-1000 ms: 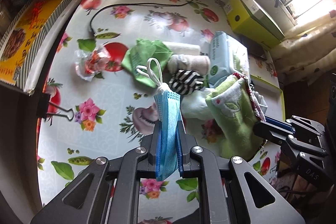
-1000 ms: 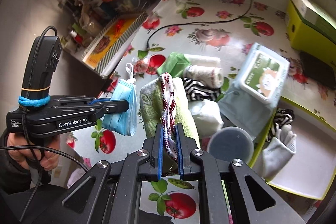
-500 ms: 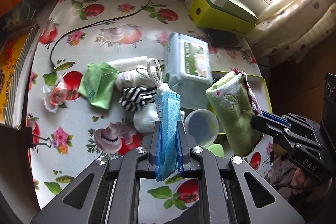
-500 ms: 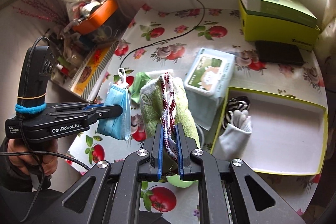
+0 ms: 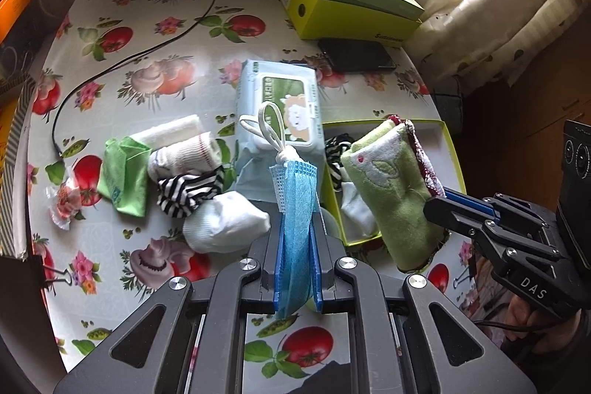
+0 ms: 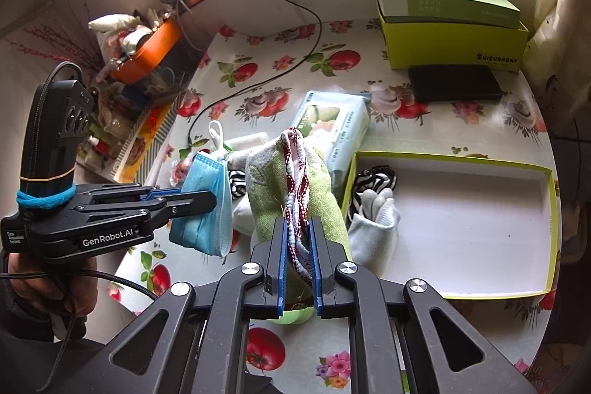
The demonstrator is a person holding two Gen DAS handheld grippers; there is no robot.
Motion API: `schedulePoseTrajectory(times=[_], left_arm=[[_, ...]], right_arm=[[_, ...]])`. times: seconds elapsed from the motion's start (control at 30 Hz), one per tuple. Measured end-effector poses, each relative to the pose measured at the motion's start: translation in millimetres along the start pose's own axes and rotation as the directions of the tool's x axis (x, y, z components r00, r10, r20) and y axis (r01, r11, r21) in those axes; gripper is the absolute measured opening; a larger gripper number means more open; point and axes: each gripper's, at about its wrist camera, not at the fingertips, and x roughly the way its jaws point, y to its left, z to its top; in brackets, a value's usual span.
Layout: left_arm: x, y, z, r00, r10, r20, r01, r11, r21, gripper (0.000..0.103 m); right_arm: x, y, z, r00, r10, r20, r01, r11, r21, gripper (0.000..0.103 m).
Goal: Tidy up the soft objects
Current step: 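Carry the green cloth with the right tool while the left tool carries the mask to the tray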
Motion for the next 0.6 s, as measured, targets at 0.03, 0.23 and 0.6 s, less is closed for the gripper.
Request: schedulePoseTrajectory(times=[0.03, 0.23, 0.6], left_arm=[[1.6, -3.6, 1.9, 1.0, -0.002, -0.003, 0.002, 1.0, 0.007, 0.012], [10.8, -26.4, 13.6, 1.0, -0.009, -0.013, 0.009, 0.999, 0.053, 0.012], [34.9, -62.4, 28.5, 0.998, -0.014, -0.057, 0.02, 0.992, 0.121, 0.012]], right_arm=[[-1.1, -3.9, -0.6, 1.0, -0.002, 0.002, 0.002, 1.0, 0.006, 0.011], [-8.6, -25.6, -3.4, 1.0, -0.017, 0.012, 0.016, 0.999, 0.043, 0.011], [-14.7, -69.9, -5.7, 0.998, -0.051, 0.031, 0.046, 0.991, 0.129, 0.011]])
